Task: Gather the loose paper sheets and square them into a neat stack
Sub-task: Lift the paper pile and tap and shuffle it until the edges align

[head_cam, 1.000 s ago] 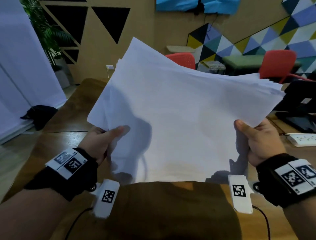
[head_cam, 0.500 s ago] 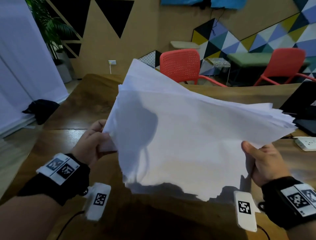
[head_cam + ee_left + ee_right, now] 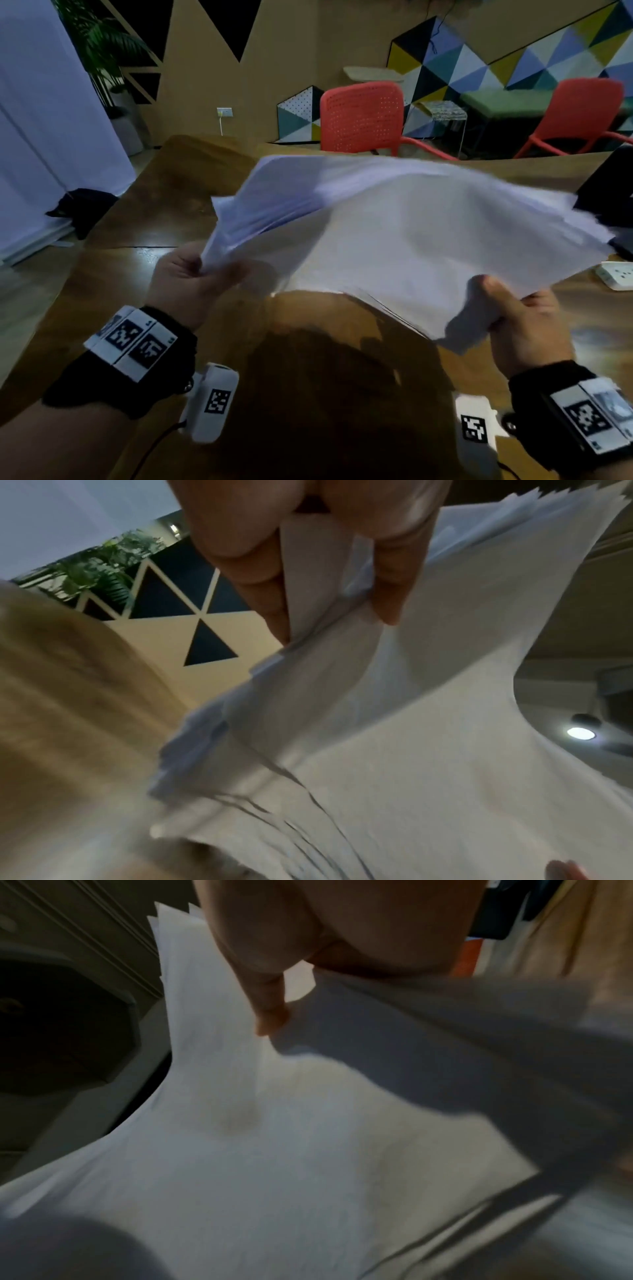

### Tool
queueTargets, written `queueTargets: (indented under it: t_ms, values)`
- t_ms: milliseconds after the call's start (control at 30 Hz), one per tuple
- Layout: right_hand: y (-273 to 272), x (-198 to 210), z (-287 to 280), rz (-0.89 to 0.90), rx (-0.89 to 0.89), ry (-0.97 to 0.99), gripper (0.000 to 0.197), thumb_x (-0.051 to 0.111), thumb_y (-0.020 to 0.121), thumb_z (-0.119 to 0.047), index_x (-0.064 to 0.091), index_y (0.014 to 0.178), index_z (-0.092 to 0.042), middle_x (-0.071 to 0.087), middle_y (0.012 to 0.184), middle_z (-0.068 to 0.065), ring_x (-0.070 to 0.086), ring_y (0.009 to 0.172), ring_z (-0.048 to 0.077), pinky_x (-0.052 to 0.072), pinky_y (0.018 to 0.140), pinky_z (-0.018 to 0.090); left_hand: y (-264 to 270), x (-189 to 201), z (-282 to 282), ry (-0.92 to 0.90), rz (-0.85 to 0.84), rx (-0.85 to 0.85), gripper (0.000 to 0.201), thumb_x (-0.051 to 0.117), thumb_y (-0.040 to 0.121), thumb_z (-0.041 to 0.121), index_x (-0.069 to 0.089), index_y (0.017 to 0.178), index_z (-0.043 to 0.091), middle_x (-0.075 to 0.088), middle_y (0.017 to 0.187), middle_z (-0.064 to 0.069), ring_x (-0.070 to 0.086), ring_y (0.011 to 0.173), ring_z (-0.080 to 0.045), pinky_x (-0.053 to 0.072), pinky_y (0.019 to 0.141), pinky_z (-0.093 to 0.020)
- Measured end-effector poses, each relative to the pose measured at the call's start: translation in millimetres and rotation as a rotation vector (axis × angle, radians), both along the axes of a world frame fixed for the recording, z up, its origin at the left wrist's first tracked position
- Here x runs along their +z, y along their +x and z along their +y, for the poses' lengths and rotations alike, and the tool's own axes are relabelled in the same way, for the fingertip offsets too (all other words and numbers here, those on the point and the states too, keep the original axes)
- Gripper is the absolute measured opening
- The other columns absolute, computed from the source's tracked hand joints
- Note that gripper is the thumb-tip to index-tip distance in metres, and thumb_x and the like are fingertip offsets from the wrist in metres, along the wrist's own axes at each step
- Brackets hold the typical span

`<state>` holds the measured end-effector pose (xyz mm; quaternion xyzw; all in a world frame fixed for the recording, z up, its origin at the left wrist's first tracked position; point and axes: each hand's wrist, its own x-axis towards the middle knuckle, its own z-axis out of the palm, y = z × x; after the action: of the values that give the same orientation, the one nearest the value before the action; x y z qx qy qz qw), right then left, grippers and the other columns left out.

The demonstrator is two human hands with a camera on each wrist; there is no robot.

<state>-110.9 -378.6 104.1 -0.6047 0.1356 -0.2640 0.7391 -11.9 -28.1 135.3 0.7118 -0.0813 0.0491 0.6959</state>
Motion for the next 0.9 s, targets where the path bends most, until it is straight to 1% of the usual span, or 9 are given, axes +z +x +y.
queueTargets:
  t_ms: [67, 133, 267, 333, 433, 567, 633, 767, 900]
  values:
    - [-6, -15, 5, 0.064, 0.072, 0.040, 0.031, 0.086, 0.057, -0.029, 0.073, 0.083, -0.017, 0.075, 0.074, -0.013, 0.069, 0.069, 0.003, 0.056, 0.062, 0.017, -6, -13, -1, 0.053, 0.120, -0.036, 0.050, 0.085, 0.021, 0.055, 0.072, 0.064, 0.033, 0.074, 0.066, 0.015, 0.070, 0.068, -0.015, 0.060, 0.065, -0.038]
    - [-7, -29, 9, 0.156, 0.080, 0.015, 0.057, 0.091, 0.030, -0.045, 0.075, 0.081, -0.026, 0.076, 0.085, -0.012, 0.071, 0.082, 0.008, 0.058, 0.067, 0.021, -9, -26, -8, 0.129, 0.224, -0.067, 0.048, 0.088, 0.024, 0.049, 0.070, 0.064, 0.030, 0.073, 0.062, 0.013, 0.070, 0.073, -0.015, 0.058, 0.058, -0.026]
    - [1, -24, 12, 0.137, 0.080, 0.014, 0.047, 0.088, 0.048, -0.030, 0.066, 0.089, -0.020, 0.075, 0.076, -0.016, 0.070, 0.074, 0.002, 0.054, 0.060, 0.015, -5, -33, -13, 0.151, 0.307, 0.026, 0.019, 0.083, 0.058, 0.015, 0.067, 0.067, 0.019, 0.071, 0.057, 0.006, 0.068, 0.081, -0.028, 0.059, 0.065, -0.031]
    - [1, -14, 5, 0.079, 0.086, 0.036, 0.036, 0.078, 0.056, -0.013, 0.063, 0.088, -0.018, 0.074, 0.071, -0.016, 0.069, 0.067, 0.000, 0.054, 0.059, 0.014, -2, -32, -6, 0.087, 0.296, 0.002, 0.026, 0.088, 0.047, 0.023, 0.072, 0.067, 0.021, 0.075, 0.063, 0.009, 0.070, 0.081, -0.027, 0.059, 0.075, -0.040]
    - [-5, -14, -3, 0.114, 0.157, -0.003, 0.069, 0.090, 0.037, -0.031, 0.065, 0.098, -0.009, 0.076, 0.081, -0.005, 0.072, 0.078, 0.012, 0.057, 0.067, 0.021, 1, -36, 3, 0.107, 0.256, -0.041, 0.051, 0.087, 0.028, 0.046, 0.073, 0.073, 0.025, 0.077, 0.074, 0.005, 0.070, 0.084, -0.027, 0.057, 0.081, -0.046]
    - [-9, -21, 1, 0.185, 0.243, -0.039, 0.062, 0.086, 0.041, -0.018, 0.065, 0.099, -0.013, 0.077, 0.082, -0.008, 0.071, 0.086, 0.016, 0.057, 0.064, 0.020, -7, -34, 0, 0.065, 0.150, -0.087, 0.083, 0.083, 0.020, 0.063, 0.063, 0.090, 0.023, 0.073, 0.086, 0.001, 0.069, 0.088, -0.023, 0.060, 0.069, -0.030]
    - [-8, -20, 5, 0.178, 0.263, -0.009, 0.067, 0.086, 0.037, -0.019, 0.065, 0.100, -0.010, 0.077, 0.080, -0.005, 0.072, 0.081, 0.016, 0.057, 0.061, 0.021, -12, -21, -6, 0.023, 0.031, -0.066, 0.076, 0.079, 0.029, 0.067, 0.059, 0.088, 0.024, 0.073, 0.078, 0.008, 0.069, 0.077, -0.009, 0.056, 0.062, -0.019]
    - [-3, -27, 1, 0.165, 0.261, 0.033, 0.068, 0.092, 0.027, -0.028, 0.071, 0.090, -0.019, 0.077, 0.085, 0.001, 0.072, 0.082, 0.020, 0.058, 0.064, 0.027, -15, 10, -25, -0.072, -0.156, 0.014, 0.058, 0.066, 0.052, 0.071, 0.062, 0.088, 0.025, 0.069, 0.076, 0.015, 0.060, 0.070, -0.004, 0.049, 0.063, -0.015]
    - [-1, -34, -4, 0.201, 0.247, 0.042, 0.091, 0.094, 0.019, -0.041, 0.067, 0.101, -0.011, 0.074, 0.096, 0.012, 0.071, 0.084, 0.026, 0.059, 0.075, 0.041, -13, 23, -37, -0.061, -0.188, 0.066, 0.026, 0.068, 0.061, 0.042, 0.066, 0.084, 0.030, 0.070, 0.078, 0.018, 0.060, 0.068, -0.001, 0.049, 0.059, -0.012]
